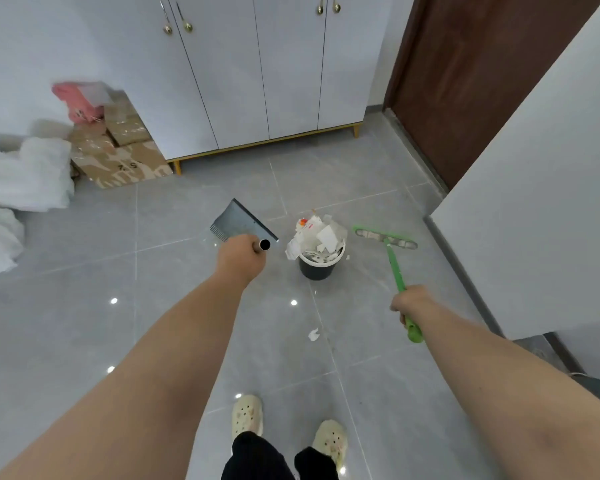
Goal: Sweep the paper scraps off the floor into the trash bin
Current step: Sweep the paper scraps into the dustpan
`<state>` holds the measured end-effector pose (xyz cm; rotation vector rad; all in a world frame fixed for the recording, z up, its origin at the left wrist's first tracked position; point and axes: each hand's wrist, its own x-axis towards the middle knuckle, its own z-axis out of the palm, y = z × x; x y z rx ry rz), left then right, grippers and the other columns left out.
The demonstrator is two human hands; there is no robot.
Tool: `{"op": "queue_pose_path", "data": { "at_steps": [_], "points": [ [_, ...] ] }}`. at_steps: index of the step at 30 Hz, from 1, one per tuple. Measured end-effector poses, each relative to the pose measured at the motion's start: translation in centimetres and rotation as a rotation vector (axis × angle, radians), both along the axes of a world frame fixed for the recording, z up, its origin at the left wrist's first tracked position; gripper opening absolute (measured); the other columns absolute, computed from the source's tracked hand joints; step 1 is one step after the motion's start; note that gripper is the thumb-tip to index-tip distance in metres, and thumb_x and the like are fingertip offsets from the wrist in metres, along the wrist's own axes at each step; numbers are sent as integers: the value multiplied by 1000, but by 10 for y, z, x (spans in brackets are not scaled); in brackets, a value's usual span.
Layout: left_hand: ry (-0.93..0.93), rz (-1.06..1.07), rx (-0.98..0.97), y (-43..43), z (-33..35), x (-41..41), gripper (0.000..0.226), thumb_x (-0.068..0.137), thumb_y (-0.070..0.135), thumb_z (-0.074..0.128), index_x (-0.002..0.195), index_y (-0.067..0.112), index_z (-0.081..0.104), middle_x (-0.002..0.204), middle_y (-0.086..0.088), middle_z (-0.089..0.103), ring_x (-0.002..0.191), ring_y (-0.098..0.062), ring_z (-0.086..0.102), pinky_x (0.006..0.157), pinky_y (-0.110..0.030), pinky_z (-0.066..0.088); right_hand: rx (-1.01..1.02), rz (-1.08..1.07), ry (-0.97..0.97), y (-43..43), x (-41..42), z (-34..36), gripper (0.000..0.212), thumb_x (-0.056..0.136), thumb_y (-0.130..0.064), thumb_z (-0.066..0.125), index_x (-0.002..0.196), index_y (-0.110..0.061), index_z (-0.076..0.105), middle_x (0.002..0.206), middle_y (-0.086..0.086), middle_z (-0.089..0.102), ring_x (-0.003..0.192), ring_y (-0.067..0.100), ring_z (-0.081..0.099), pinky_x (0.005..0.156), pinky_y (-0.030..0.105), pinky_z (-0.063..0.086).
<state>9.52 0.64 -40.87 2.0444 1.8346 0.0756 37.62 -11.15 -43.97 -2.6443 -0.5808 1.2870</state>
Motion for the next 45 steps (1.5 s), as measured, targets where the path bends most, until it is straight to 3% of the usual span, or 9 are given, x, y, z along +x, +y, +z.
{"op": "queue_pose_path", "data": {
  "at_steps": [4,14,21,24,27,33,38,43,45],
  "points": [
    [-48,96,-104,3,-38,1,37,89,13,42,54,13,29,53,-1,35,58,-22,36,47,-26,23,-64,4,-30,16,10,-30,7,88,0,53,83,6,52,55,14,51,43,21,49,36,21,38],
    [-68,107,-321,22,-130,-4,29,84,26,42,69,4,54,71,-13,57,68,-25,51,60,-31,41,-129,179,-103,75,42,-118,29,92,-2,47,117,12,53,62,14,49,46,20,47,40,25,34],
    [-281,194,-377,19,-157,-25,18,88,12,52,79,12,67,85,-11,68,86,-29,66,63,-28,44,-250,436,-68,109,30,-169,23,96,-2,41,116,4,50,65,11,45,54,19,44,50,26,38],
    [-344,227,-386,15,-162,-32,16,89,10,53,91,16,67,85,-14,68,78,-28,64,54,-22,41,-308,555,-105,107,16,-181,33,96,-4,42,126,6,50,103,19,62,92,29,62,73,30,45],
    [-400,336,-386,15,-167,-40,23,88,14,54,109,21,59,88,-13,68,86,-30,67,69,-33,53,-394,647,-151,90,-2,-179,38,95,-7,45,131,4,48,132,16,54,118,27,55,91,29,46],
    [-566,628,-305,-4,-162,-36,34,87,43,59,66,16,56,71,-5,62,74,-27,69,78,-39,54,-459,700,-144,36,-50,-172,33,96,-6,45,128,2,50,100,10,61,89,20,50,69,21,39],
    [-416,563,-188,-23,-161,-70,33,87,36,54,76,5,50,61,-4,47,57,-21,50,47,-25,34,-493,624,-96,-38,-107,-181,34,96,-7,44,127,3,47,124,13,58,108,23,61,69,19,40],
    [-448,443,-274,-39,-157,-113,17,86,27,51,78,14,56,71,-12,55,65,-25,53,61,-29,42,-410,447,-16,-98,-171,-175,38,97,-9,41,133,0,39,127,11,55,113,21,58,83,23,48],
    [-443,386,-291,-45,-153,-121,13,87,20,49,76,18,55,72,-9,52,66,-20,46,63,-29,40,-346,329,9,-103,-182,-173,36,93,-7,43,129,0,45,111,12,59,89,21,63,65,25,50]
  ]
}}
